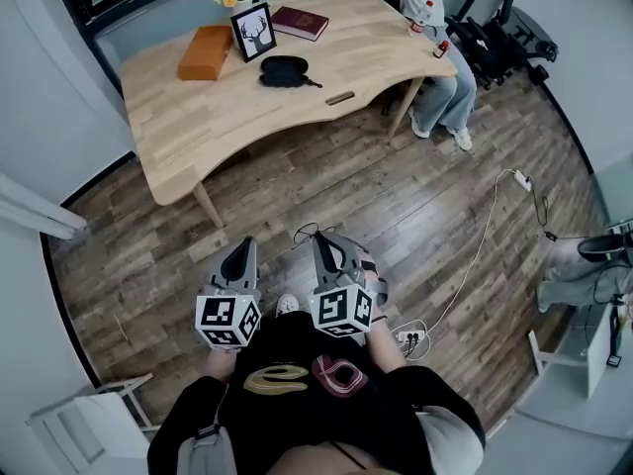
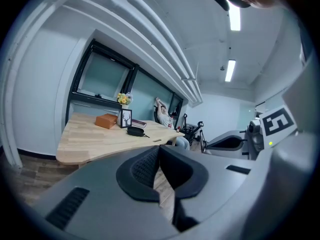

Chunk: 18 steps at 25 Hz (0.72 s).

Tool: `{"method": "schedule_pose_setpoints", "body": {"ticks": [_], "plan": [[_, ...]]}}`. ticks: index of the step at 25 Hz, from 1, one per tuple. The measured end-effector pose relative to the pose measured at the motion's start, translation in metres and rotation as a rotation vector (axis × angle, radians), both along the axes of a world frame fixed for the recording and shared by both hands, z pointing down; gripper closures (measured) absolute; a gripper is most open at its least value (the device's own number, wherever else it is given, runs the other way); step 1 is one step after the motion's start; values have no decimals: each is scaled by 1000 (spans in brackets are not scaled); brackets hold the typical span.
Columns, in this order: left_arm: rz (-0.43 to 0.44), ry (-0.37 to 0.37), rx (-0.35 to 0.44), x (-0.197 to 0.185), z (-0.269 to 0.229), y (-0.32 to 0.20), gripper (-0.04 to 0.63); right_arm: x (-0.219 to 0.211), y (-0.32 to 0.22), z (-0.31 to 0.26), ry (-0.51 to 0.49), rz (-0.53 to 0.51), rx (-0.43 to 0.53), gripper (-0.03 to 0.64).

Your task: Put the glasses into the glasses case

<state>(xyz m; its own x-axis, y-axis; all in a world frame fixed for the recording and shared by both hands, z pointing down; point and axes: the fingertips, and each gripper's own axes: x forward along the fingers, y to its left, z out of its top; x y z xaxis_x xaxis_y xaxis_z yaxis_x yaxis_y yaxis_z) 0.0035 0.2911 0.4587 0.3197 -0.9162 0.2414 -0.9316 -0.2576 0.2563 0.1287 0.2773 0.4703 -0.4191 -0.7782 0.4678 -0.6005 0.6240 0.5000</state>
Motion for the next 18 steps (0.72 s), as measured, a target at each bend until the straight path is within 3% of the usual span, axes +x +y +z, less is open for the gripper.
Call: {"method": "schedule_pose_setpoints", "body": {"ticks": [7, 18], "plan": [[-17, 3, -18, -3, 8, -8, 577, 11, -8, 6, 2, 20, -21, 605], [34, 14, -23, -5, 19, -58, 577, 17, -42, 13, 37, 91, -15, 606]]}}
